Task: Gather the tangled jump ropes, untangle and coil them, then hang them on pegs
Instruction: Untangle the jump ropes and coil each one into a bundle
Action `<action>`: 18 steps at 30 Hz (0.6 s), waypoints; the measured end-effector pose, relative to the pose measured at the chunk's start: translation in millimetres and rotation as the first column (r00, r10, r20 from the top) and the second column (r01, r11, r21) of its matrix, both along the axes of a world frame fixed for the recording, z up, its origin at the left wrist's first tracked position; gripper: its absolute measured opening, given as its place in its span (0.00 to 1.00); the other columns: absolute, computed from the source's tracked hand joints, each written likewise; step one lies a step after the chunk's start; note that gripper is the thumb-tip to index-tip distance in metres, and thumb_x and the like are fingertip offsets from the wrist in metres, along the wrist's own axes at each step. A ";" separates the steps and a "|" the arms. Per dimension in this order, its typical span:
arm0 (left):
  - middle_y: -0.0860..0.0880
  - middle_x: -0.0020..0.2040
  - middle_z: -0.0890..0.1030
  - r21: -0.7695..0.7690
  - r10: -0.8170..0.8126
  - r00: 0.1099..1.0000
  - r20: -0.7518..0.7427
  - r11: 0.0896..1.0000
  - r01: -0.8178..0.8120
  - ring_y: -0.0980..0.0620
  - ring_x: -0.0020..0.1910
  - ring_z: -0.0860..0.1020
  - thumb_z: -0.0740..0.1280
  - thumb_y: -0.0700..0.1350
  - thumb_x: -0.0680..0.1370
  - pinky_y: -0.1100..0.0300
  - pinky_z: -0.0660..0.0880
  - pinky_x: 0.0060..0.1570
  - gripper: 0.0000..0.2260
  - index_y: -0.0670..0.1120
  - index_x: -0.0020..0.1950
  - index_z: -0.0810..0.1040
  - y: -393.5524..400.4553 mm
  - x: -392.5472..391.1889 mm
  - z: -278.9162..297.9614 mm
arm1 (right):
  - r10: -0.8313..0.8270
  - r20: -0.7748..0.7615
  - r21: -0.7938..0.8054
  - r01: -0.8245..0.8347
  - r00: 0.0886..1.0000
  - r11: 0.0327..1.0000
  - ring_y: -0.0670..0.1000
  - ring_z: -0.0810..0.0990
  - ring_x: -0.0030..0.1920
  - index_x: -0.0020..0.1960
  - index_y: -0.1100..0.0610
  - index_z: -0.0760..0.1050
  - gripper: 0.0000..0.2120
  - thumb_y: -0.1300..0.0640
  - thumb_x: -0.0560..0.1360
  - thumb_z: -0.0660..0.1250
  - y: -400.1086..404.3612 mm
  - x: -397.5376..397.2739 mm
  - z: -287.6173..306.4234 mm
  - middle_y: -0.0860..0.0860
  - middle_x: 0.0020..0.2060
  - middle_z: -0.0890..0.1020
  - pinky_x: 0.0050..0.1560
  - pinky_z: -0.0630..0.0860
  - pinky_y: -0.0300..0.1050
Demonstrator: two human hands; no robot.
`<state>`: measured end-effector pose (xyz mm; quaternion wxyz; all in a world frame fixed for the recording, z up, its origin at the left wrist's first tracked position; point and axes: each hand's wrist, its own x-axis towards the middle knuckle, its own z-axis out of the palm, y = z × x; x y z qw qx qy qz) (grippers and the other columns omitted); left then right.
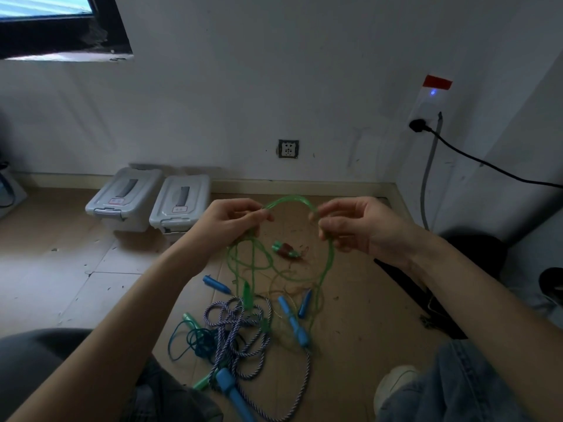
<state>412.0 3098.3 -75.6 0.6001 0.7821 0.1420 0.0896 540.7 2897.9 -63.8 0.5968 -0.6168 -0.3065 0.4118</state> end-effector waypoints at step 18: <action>0.55 0.24 0.74 0.616 -0.273 0.962 0.023 0.762 0.202 0.60 0.24 0.73 0.61 0.51 0.75 0.71 0.71 0.27 0.09 0.55 0.36 0.74 -23.2 5.5 -7.7 | 0.182 0.301 -0.254 -0.105 0.936 0.961 0.42 0.71 0.26 0.41 0.57 0.79 0.05 0.55 0.71 0.70 11.5 -16.7 -7.6 0.44 0.28 0.79 0.24 0.66 0.34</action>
